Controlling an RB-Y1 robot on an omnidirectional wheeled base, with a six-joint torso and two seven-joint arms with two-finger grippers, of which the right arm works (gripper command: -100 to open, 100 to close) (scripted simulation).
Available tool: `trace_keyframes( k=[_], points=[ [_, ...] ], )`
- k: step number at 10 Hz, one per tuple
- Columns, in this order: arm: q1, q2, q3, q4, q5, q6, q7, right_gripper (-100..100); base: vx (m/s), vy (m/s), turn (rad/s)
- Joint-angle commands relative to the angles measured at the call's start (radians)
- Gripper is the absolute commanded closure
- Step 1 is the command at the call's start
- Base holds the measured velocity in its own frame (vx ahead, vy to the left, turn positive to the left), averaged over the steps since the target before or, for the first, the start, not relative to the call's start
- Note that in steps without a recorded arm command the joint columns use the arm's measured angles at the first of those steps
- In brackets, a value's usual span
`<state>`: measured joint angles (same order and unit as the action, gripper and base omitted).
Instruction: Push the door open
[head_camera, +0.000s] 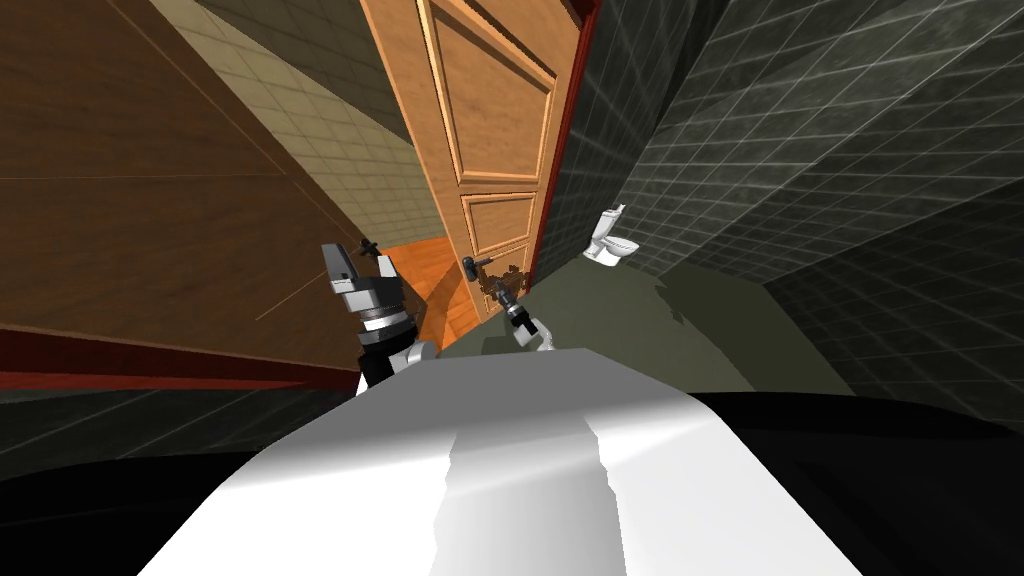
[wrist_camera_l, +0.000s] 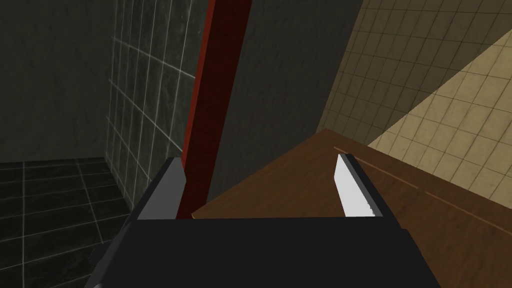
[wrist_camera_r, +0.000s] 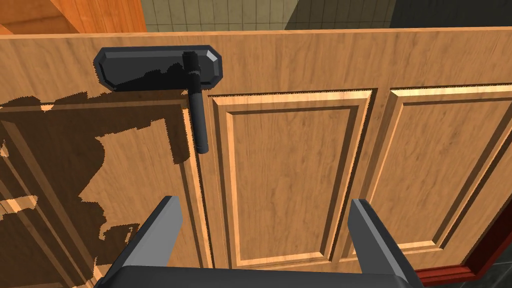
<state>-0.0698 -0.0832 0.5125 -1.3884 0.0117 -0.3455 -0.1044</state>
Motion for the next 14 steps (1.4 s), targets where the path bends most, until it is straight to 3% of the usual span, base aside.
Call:
trace_keyframes(
  k=[1,8,12,14],
  points=[
    [-0.029,0.000,0.027,0.043,-0.005,0.004,-0.015,-100,0.128,0.008,-0.095],
    [-0.134,0.010,0.128,0.208,-0.023,0.016,-0.062,-100,0.155,0.022,-0.074],
    [-0.179,0.017,0.172,0.280,-0.031,0.021,-0.082,-100,0.211,0.061,-0.063],
    [-0.177,0.014,0.161,0.278,-0.031,0.019,-0.080,-100,0.100,0.052,0.014]
  ],
)
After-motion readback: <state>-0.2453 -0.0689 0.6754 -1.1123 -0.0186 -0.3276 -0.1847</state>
